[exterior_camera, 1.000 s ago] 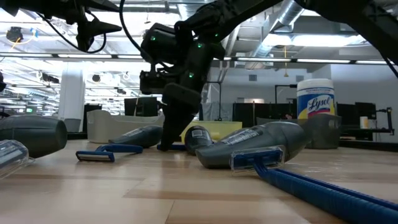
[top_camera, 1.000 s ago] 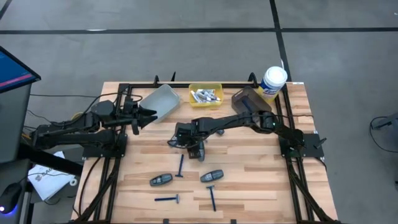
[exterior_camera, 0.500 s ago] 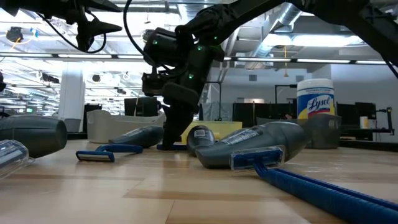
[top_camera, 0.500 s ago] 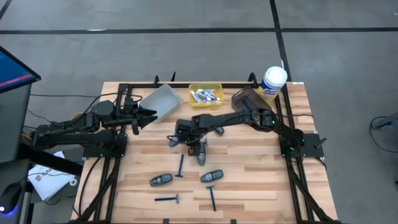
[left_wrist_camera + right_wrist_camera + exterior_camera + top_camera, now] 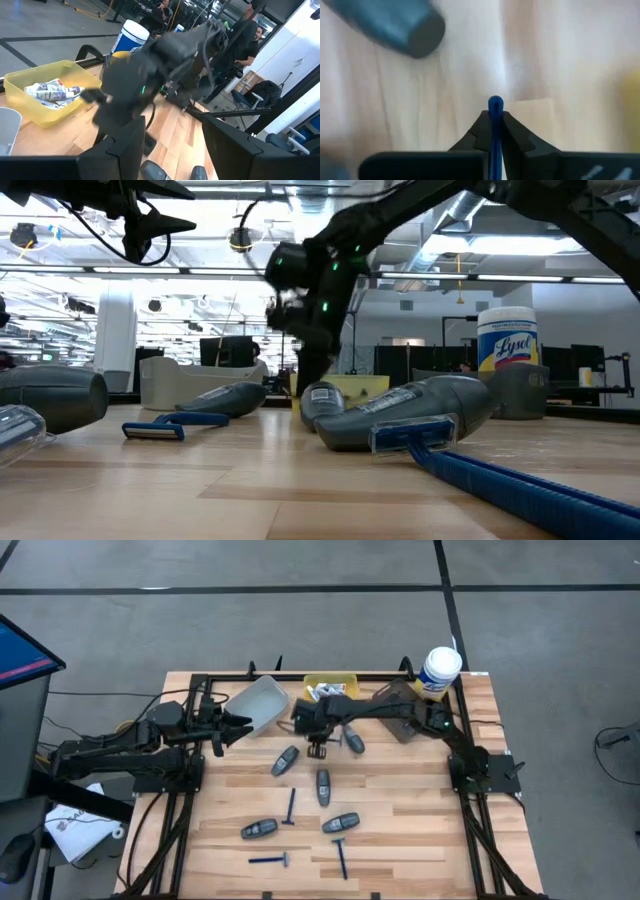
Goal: Pick & Place Travel size toiletries
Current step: Put the blue razor into the black bin
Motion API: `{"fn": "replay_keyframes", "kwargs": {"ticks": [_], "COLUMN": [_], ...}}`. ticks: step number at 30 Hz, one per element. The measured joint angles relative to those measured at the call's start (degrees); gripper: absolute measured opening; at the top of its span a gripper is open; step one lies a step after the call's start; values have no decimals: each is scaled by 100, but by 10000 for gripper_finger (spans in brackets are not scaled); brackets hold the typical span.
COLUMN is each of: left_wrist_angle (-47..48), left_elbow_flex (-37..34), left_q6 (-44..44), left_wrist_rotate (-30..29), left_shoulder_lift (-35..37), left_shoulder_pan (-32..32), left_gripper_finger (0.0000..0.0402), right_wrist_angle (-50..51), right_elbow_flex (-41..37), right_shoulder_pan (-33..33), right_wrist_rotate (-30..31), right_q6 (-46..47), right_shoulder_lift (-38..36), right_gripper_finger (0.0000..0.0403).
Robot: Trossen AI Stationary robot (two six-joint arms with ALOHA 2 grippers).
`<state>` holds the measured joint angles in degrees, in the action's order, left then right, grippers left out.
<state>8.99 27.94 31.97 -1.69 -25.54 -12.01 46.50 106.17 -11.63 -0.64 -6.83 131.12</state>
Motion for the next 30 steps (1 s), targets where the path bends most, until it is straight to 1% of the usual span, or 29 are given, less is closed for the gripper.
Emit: {"fn": "replay_keyframes", "kwargs": {"ticks": [5,8,11,14,18,21,23,25,27,30], "left_wrist_angle": [0,0,-2,-2,-2,-4,-3,-4,-4,-4], "left_elbow_flex": [0,0,0,0,0,0,0,0,0,0], "left_q6": [-1,0,0,-4,-4,-11,-13,-13,-15,-17], "left_wrist_rotate": [0,0,0,0,0,0,0,0,0,0], "left_shoulder_lift": [0,0,0,0,1,0,0,0,0,0], "left_shoulder_pan": [0,0,0,0,0,0,0,0,0,0], "left_gripper_finger": [192,192,192,192,192,192,192,192,192,192], "right_wrist_angle": [168,165,403,906,1787,2209,2271,2127,1824,1090], "right_elbow_flex": [13,28,35,33,33,-63,-392,-912,-1602,-2755], "right_shoulder_pan": [-278,-553,-870,-1167,-1613,-1941,-2117,-2234,-2319,-2385], "right_wrist_rotate": [-57,-29,74,499,1345,1639,1655,1655,1654,1626], "right_q6": [90,108,221,317,606,952,1150,1327,1489,1775], "right_shoulder_lift": [-632,-1163,-1605,-1988,-2559,-2903,-3164,-3432,-3725,-4120], "right_gripper_finger": [9,9,9,9,9,11,8,4,4,8]}}
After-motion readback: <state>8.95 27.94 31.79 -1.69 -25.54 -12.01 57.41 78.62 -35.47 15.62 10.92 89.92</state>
